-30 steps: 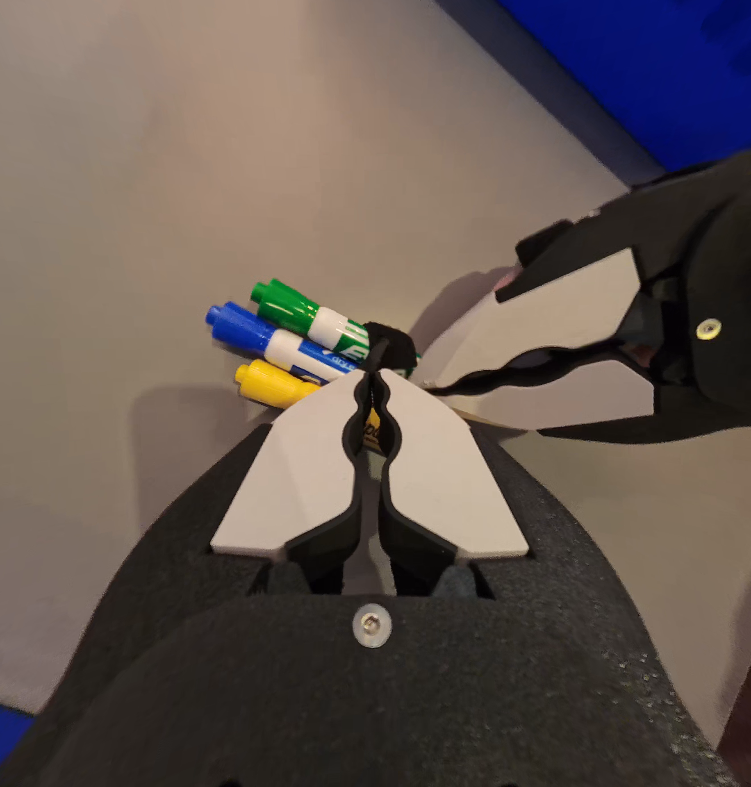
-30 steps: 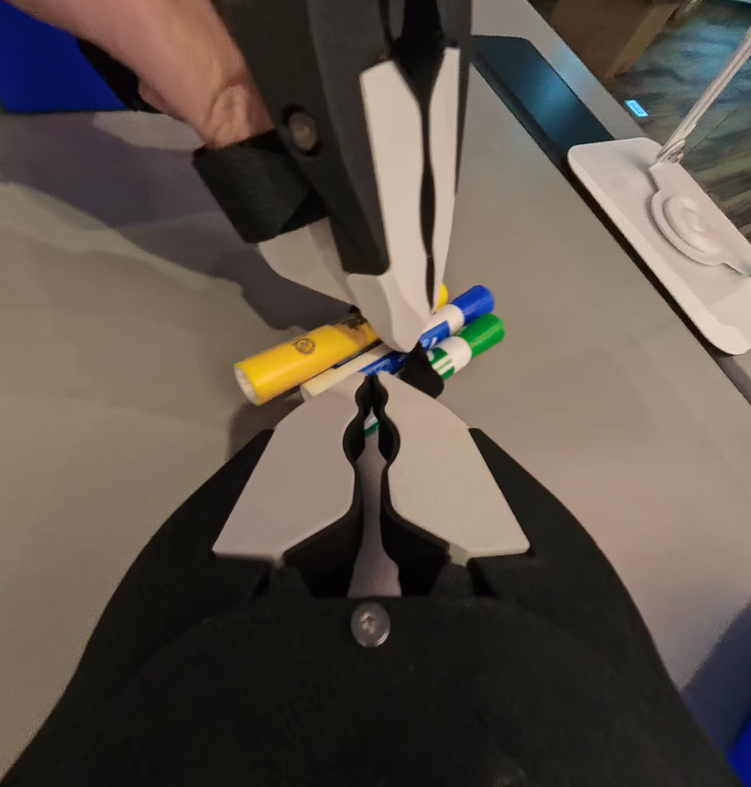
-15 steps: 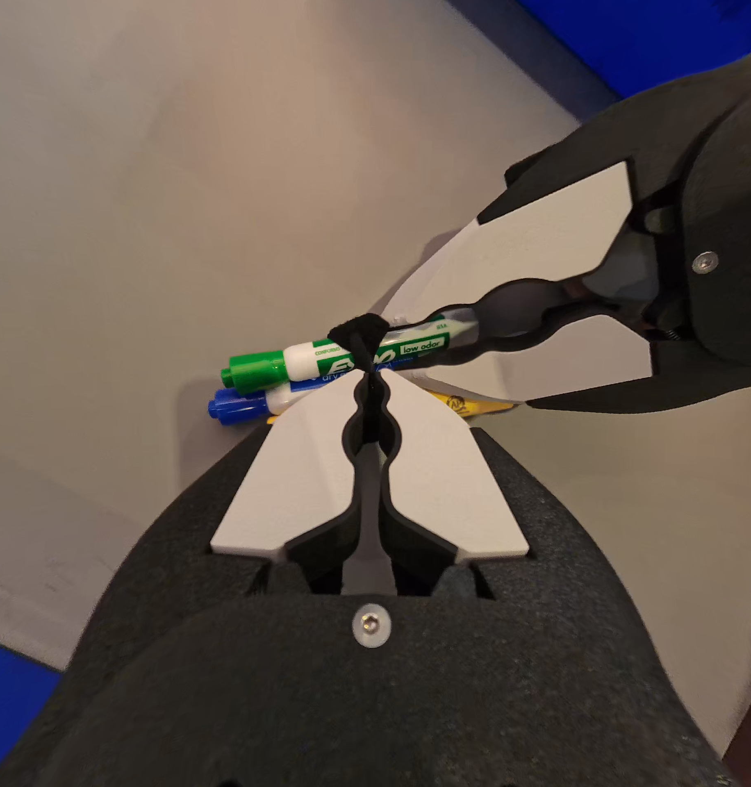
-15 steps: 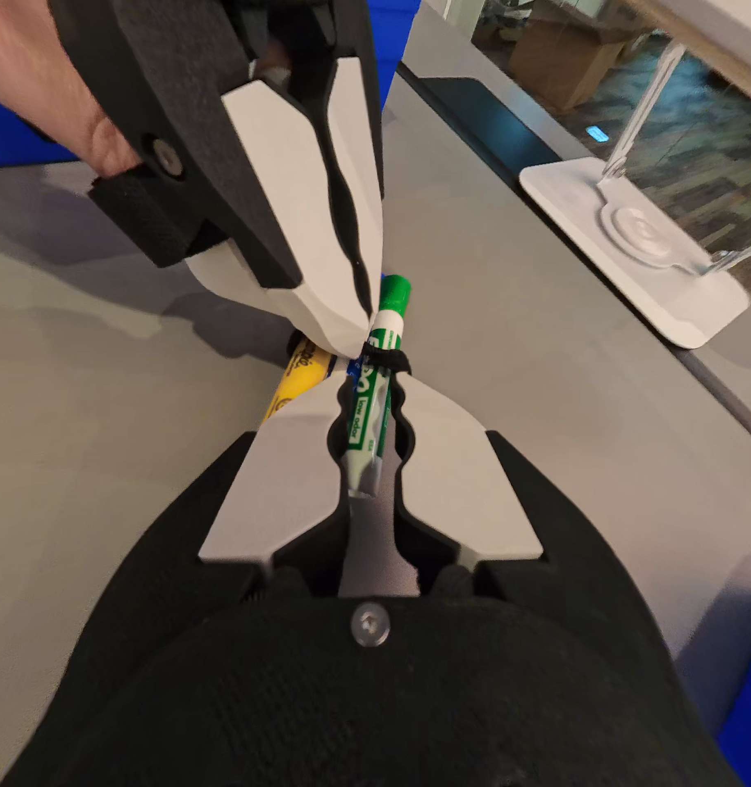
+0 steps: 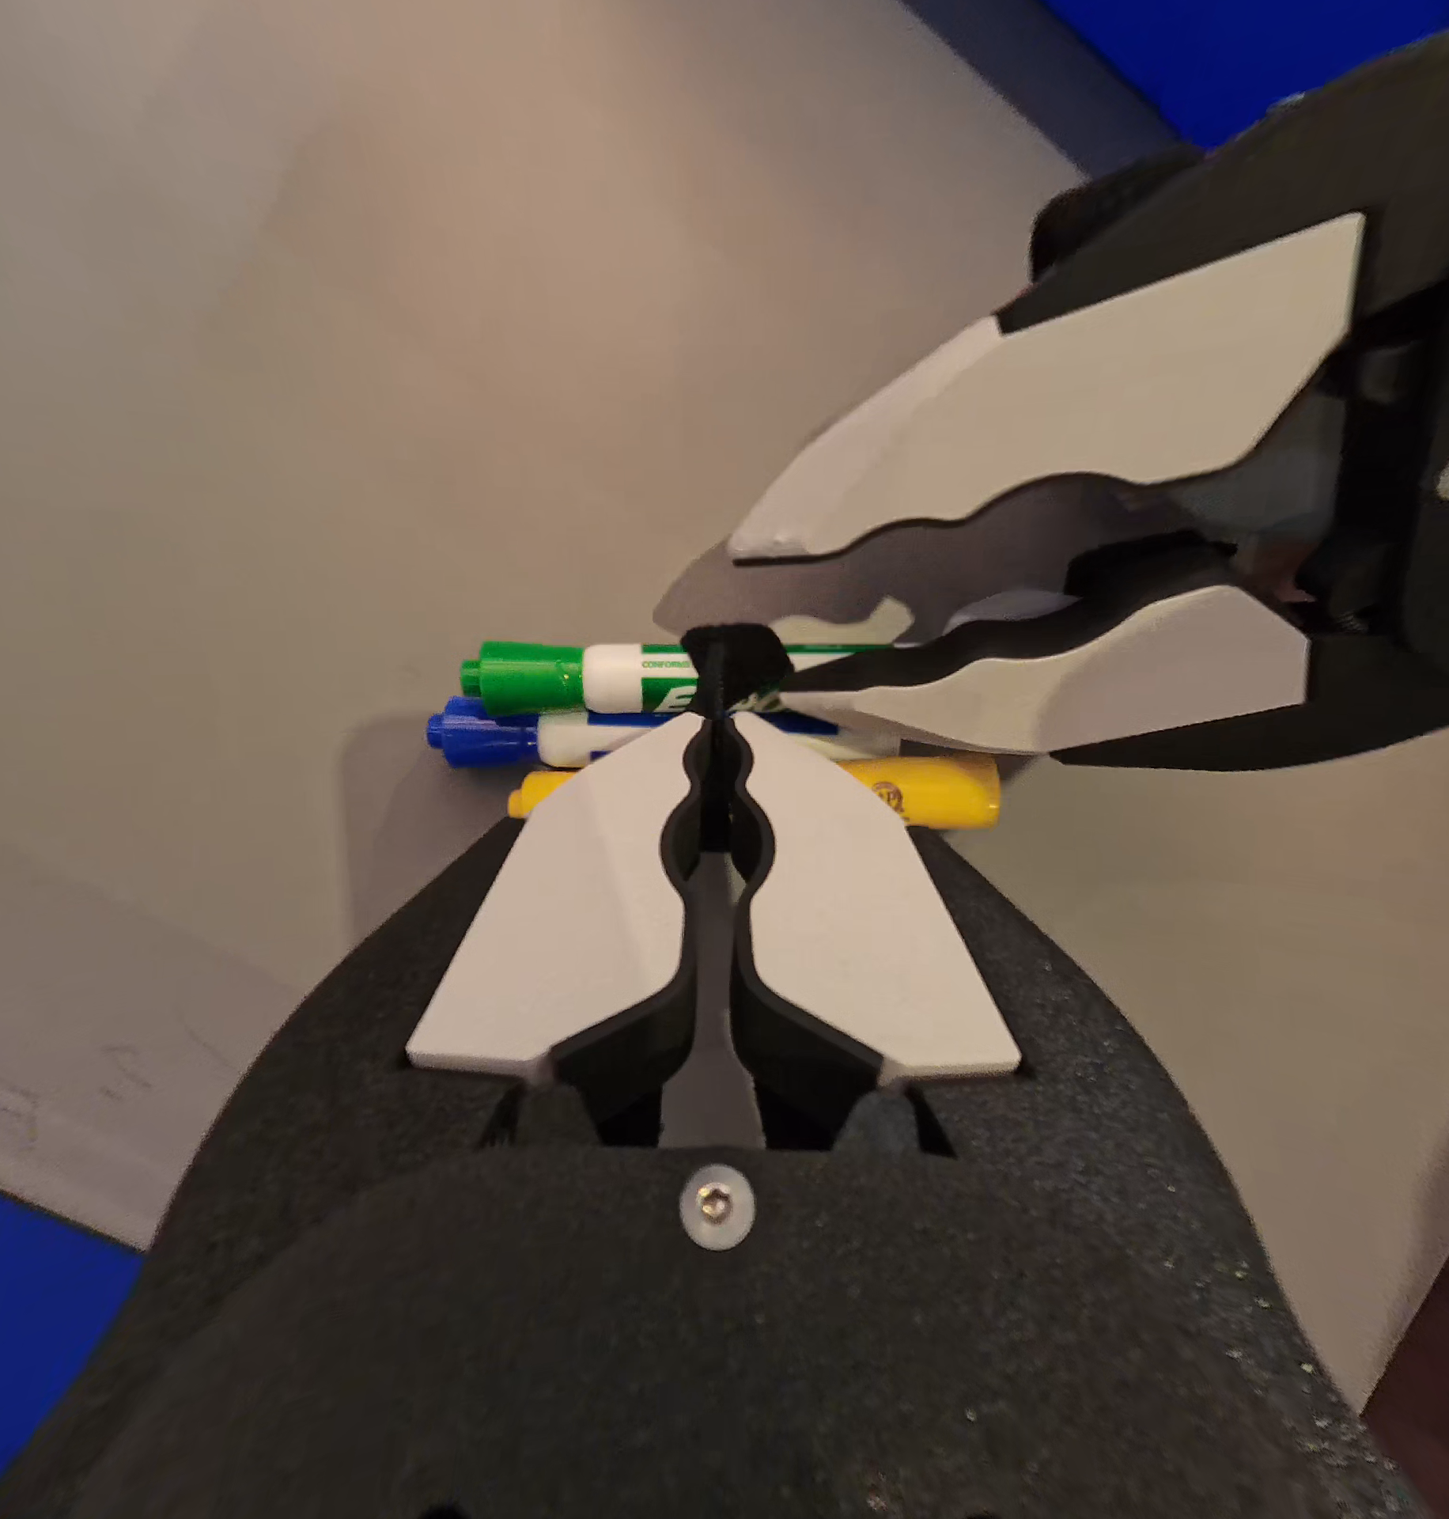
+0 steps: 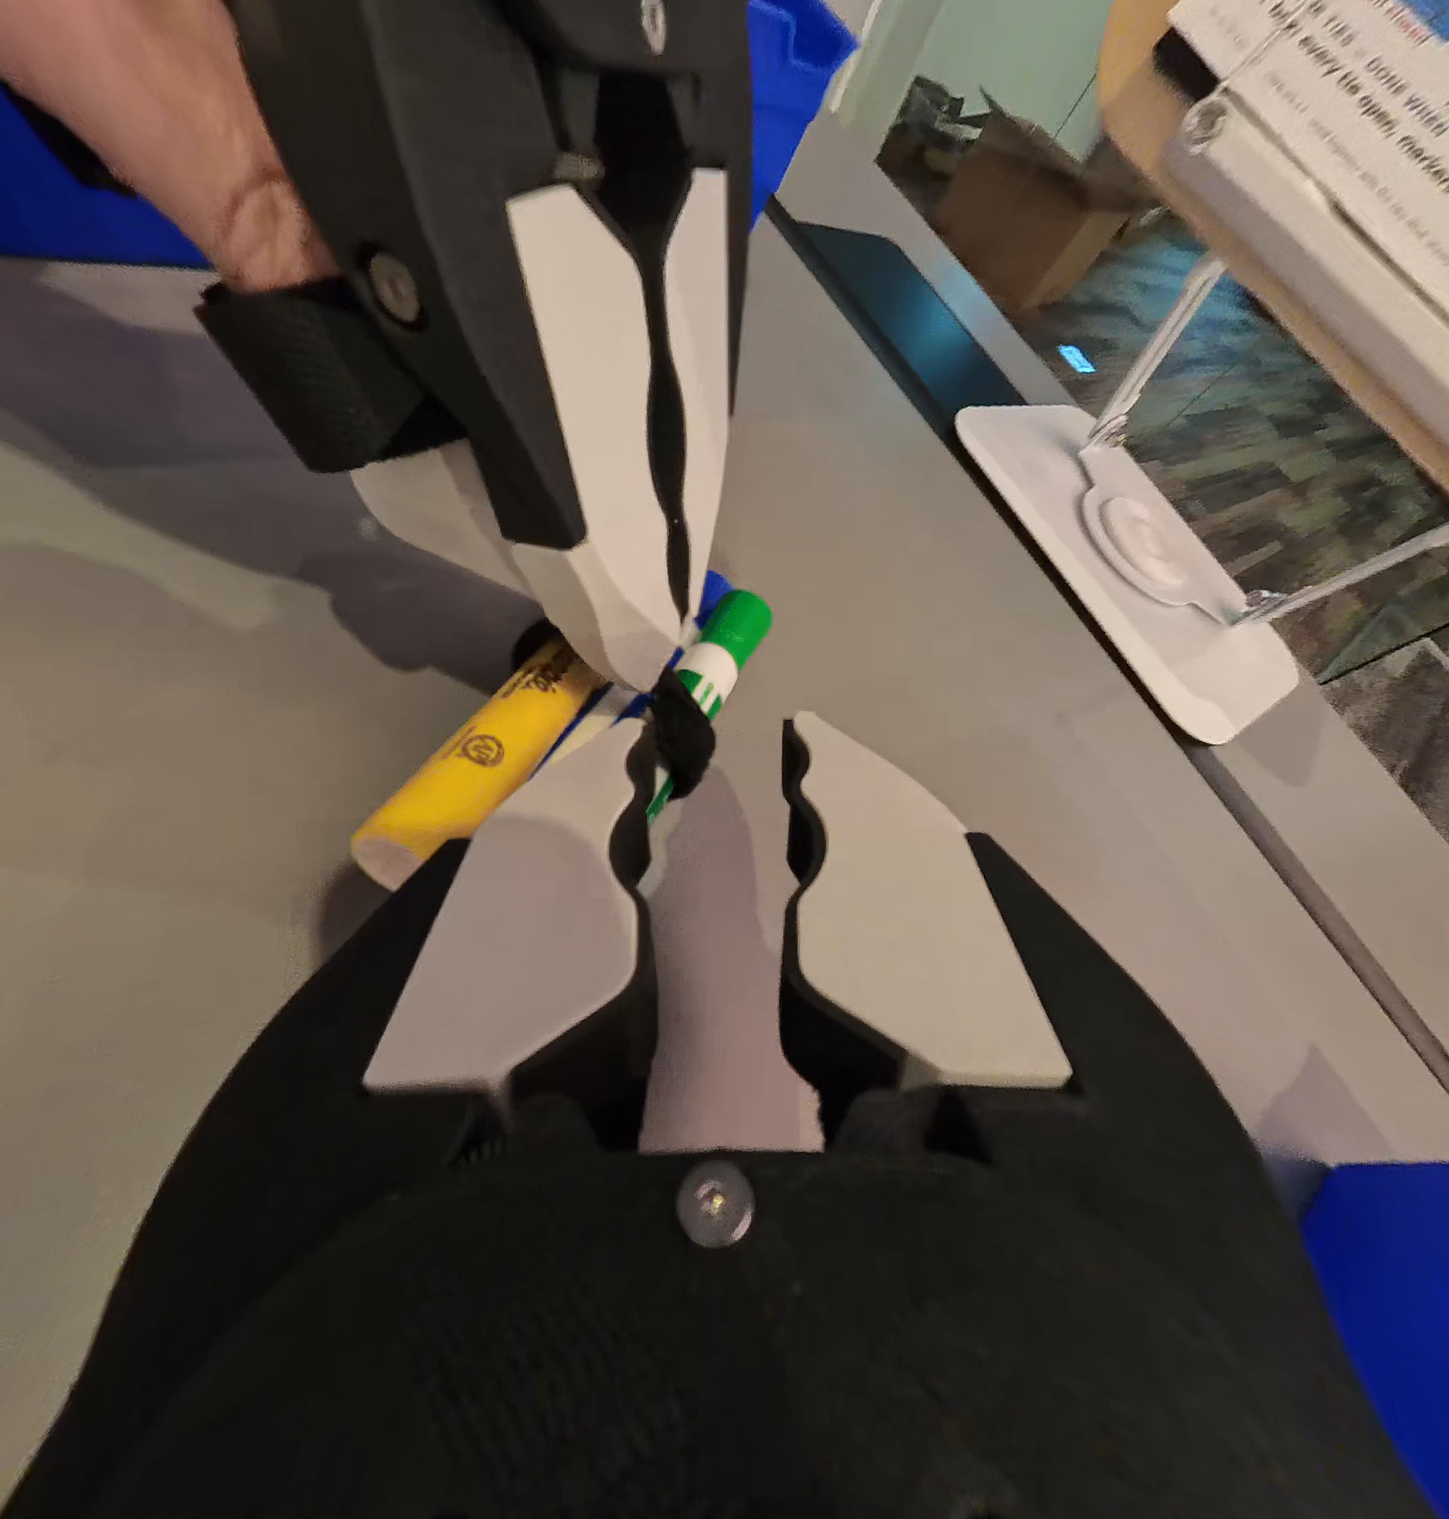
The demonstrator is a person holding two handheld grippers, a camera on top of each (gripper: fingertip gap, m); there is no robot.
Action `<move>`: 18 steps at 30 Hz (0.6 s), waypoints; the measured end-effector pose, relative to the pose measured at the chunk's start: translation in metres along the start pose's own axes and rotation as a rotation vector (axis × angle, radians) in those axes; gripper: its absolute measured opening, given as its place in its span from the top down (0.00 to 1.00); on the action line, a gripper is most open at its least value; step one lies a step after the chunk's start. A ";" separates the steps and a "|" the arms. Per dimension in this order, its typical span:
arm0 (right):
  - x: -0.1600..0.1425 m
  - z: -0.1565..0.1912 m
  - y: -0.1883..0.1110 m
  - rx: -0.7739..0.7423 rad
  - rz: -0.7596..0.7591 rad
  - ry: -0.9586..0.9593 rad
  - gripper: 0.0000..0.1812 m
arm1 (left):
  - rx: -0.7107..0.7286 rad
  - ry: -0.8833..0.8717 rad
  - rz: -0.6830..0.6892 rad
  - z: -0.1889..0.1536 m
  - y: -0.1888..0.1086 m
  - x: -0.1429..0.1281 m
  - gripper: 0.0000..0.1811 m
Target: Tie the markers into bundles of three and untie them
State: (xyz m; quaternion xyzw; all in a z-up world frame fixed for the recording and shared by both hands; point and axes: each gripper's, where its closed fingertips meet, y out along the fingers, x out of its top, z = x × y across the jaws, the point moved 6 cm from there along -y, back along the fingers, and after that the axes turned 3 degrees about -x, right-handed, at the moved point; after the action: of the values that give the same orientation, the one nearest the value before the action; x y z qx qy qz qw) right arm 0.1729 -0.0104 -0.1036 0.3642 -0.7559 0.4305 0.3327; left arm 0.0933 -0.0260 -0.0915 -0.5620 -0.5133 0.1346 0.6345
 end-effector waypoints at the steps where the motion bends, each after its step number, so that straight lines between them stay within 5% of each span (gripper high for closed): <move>1: -0.003 0.001 0.003 0.023 0.013 -0.007 0.83 | -0.002 0.010 0.000 -0.001 0.000 0.000 0.99; 6: -0.010 0.004 0.008 0.090 0.035 0.048 0.90 | -0.017 0.008 -0.009 -0.005 0.002 0.003 1.00; 18: -0.012 -0.002 0.008 -0.016 0.059 0.077 0.98 | -0.081 -0.146 -0.067 -0.003 0.004 0.008 0.99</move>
State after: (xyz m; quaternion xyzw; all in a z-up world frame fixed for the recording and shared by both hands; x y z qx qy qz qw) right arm 0.1723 -0.0021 -0.1158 0.3221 -0.7564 0.4478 0.3516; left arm 0.1009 -0.0202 -0.0906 -0.5583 -0.5819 0.1329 0.5762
